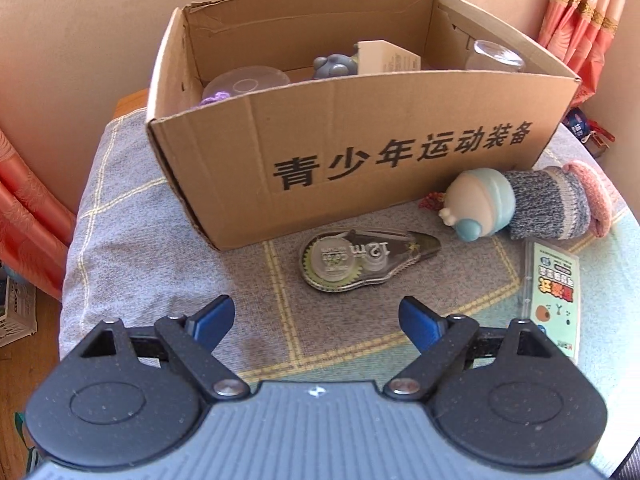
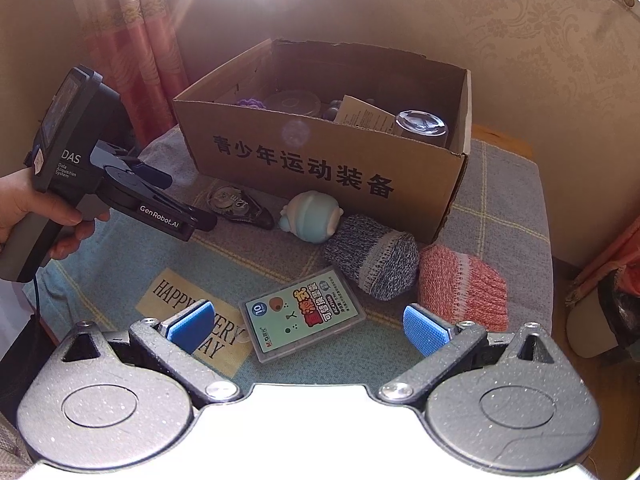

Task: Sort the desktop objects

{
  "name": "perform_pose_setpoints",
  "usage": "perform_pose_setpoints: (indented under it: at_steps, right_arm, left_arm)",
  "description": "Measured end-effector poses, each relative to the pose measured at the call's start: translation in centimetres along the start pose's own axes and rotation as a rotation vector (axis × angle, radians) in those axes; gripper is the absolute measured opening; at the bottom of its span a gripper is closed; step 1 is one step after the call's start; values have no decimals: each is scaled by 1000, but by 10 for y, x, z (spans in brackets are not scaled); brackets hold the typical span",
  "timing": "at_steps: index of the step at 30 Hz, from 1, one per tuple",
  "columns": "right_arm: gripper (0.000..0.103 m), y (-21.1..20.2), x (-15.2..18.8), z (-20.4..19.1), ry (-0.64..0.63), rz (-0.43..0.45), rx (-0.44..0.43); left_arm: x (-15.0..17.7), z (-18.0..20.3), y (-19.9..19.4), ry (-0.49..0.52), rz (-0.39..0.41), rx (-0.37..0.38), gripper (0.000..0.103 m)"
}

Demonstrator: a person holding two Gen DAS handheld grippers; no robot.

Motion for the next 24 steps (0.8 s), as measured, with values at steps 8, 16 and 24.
perform_pose_setpoints:
  at_steps: [8,16,24]
  right_arm:
    - [102,4,4,-1,24,-3,-27]
    - [102,11,8,6,54,-14,-45]
    - [102,33,15,-1,-18,-54,-69]
  left_arm:
    - [-6,26,19,-50,2,11,102]
    - [-20,25,28,-97,48,-21,102]
    - [-26,20,32,-144,59,-32,102]
Point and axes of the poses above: each gripper's, at about its wrist camera, not at the fingertips, and y roughly the way its jaws point, z to its right, x to its underside, the point moved 8 cm from there along y, roughly the way its jaws point, and after that the axes turned 5 degrees about -z, right-handed, at the moved point
